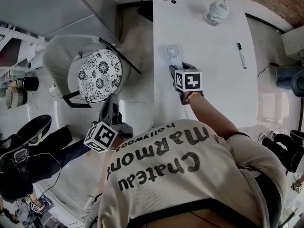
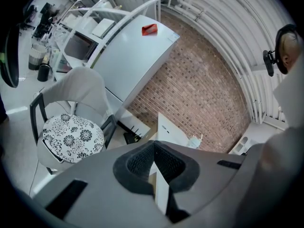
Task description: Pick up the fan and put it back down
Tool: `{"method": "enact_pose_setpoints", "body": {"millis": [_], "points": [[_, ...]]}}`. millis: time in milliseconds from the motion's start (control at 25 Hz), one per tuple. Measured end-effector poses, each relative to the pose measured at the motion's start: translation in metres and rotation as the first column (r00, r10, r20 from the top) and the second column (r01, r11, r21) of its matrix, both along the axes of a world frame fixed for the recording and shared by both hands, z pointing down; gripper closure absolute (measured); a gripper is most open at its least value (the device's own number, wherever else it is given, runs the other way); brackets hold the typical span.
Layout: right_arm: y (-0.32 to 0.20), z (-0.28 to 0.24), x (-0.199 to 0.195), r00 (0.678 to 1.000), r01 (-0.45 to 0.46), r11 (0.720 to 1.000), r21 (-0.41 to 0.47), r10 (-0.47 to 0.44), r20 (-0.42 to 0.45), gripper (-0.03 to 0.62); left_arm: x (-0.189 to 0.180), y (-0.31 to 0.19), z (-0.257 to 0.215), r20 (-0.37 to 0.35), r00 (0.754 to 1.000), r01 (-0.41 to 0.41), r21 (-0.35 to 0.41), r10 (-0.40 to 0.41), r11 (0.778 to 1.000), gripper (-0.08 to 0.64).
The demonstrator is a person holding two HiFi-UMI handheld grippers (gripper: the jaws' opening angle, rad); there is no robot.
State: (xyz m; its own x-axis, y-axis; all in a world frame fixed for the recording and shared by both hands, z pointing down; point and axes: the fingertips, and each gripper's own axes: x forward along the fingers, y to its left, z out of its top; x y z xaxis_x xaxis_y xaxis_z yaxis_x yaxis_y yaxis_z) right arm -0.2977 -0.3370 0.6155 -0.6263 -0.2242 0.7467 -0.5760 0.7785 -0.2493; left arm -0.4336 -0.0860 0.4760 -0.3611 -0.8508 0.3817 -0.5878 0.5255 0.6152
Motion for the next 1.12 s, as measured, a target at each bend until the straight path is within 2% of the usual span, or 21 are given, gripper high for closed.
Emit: {"method": "enact_pose_setpoints", "body": {"millis": [520, 1120], "points": [[0.004, 0.002, -0.003, 0.998, 0.035, 0.998, 0.061, -0.032, -0.045, 0.367, 0.005, 0.009, -0.006, 0.003, 1.0, 0.013, -0.007, -0.013, 1.0, 0.56], [0.004, 0.0, 0.0, 1.0, -0.027, 0.998, 0.061, 0.027, 0.003, 0.353, 0.014, 0.043, -0.017, 0.029, 0.999, 0.029, 0.019, -0.029, 0.999, 0.56]]}}
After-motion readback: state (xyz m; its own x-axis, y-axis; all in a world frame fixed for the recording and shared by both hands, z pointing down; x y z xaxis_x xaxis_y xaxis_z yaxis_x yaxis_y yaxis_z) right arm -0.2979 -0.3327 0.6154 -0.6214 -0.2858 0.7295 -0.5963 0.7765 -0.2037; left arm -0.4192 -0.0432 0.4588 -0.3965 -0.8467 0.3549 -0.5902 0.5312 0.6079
